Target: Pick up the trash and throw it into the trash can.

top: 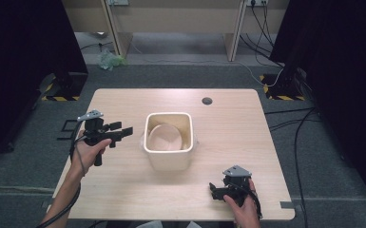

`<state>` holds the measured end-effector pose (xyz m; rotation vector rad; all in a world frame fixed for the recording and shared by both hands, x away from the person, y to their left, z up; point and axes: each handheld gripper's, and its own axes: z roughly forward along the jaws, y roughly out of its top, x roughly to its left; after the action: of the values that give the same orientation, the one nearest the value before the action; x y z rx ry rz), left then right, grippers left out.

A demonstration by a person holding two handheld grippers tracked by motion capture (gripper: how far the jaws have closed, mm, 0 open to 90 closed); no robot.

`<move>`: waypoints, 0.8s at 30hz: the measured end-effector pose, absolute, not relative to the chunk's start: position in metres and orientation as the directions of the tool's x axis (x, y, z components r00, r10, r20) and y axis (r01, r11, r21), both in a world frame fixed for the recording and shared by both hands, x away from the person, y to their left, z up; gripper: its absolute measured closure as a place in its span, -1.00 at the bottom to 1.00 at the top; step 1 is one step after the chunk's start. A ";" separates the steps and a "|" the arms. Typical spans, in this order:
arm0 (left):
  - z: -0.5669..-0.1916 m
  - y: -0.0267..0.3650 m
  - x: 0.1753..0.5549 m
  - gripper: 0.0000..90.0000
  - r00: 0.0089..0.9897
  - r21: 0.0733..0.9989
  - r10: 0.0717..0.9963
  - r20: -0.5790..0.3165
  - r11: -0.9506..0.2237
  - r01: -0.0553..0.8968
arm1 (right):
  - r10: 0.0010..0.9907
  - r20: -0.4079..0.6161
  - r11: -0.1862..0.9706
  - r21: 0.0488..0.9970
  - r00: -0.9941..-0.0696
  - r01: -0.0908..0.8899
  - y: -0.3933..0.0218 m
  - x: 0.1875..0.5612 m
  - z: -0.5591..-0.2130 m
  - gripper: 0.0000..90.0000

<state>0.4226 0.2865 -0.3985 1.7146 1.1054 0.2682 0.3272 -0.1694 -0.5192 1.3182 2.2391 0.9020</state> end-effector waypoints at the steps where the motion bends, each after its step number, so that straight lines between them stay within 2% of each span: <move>1: -0.398 0.287 0.423 -0.34 0.551 0.839 0.772 -0.315 -0.044 0.542 | 0.876 -0.008 0.351 0.697 -0.482 0.625 -0.169 0.327 -0.519 -0.99; 24: -0.428 0.302 0.413 -0.38 0.528 0.833 0.801 -0.283 -0.067 0.549 | 0.876 -0.008 0.351 0.697 -0.482 0.625 -0.169 0.327 -0.519 -0.99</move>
<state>0.4131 0.3020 -0.4275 1.7427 1.1361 0.3069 0.3272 -0.1693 -0.5192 1.3177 2.2382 0.9029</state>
